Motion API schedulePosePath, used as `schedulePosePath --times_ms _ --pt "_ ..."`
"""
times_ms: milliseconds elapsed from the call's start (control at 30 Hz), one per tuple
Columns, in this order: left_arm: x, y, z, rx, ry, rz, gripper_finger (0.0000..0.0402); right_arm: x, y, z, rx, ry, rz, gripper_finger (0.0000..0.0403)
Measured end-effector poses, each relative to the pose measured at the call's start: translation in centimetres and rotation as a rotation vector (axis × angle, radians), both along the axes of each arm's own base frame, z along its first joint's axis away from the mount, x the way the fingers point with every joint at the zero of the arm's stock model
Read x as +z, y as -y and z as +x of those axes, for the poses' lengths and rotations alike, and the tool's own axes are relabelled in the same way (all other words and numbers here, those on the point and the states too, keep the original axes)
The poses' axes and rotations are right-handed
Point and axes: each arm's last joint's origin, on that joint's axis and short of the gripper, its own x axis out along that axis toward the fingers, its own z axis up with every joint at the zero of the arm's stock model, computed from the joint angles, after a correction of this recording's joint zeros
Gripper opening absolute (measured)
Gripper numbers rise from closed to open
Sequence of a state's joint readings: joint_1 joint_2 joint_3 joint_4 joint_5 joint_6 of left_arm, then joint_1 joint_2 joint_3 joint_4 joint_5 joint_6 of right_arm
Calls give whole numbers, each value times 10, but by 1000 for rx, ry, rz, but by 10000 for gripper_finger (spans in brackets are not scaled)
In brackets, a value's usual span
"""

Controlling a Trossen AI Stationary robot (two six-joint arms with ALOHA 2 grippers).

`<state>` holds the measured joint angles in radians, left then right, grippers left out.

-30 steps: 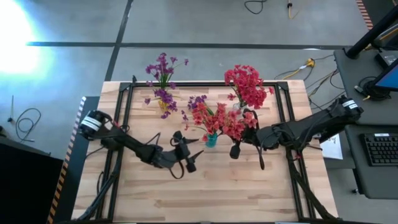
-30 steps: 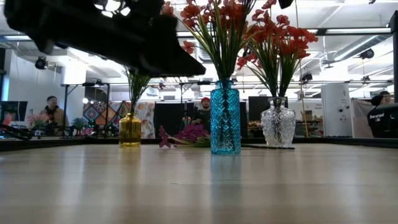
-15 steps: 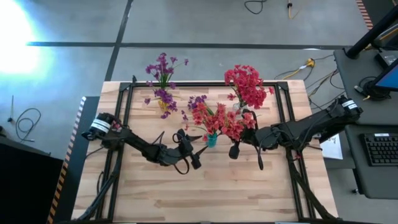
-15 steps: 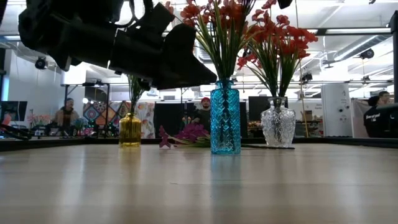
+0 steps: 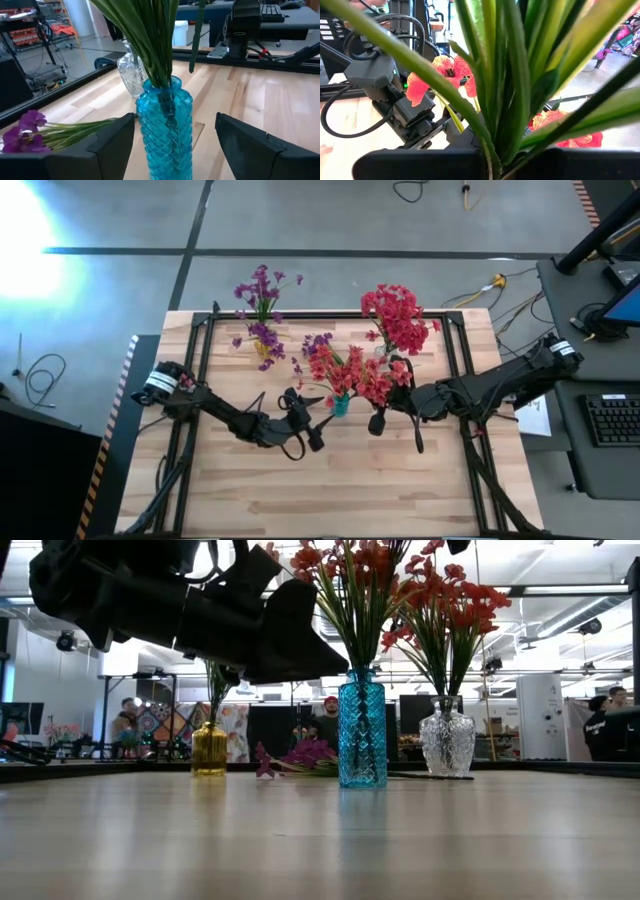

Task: Sort flowers into vase by color
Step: Put the orange flowers into the blue vase

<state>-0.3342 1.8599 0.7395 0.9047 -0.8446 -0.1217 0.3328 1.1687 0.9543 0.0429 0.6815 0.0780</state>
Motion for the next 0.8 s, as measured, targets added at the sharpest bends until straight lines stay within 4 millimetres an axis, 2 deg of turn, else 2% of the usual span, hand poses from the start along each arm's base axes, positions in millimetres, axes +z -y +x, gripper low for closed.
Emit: schedulePosePath --times_ms 100,400,533,800 --pt "-1 1 0 -9 -15 7 286 0 0 0 0 1 0 13" --pt "4 2 6 19 -49 46 392 0 0 0 0 1 0 13" --pt "4 5 8 -36 -55 18 394 0 0 0 0 1 -1 13" --pt "-6 3 10 -22 -24 -38 389 3 -1 2 7 15 -34 13"
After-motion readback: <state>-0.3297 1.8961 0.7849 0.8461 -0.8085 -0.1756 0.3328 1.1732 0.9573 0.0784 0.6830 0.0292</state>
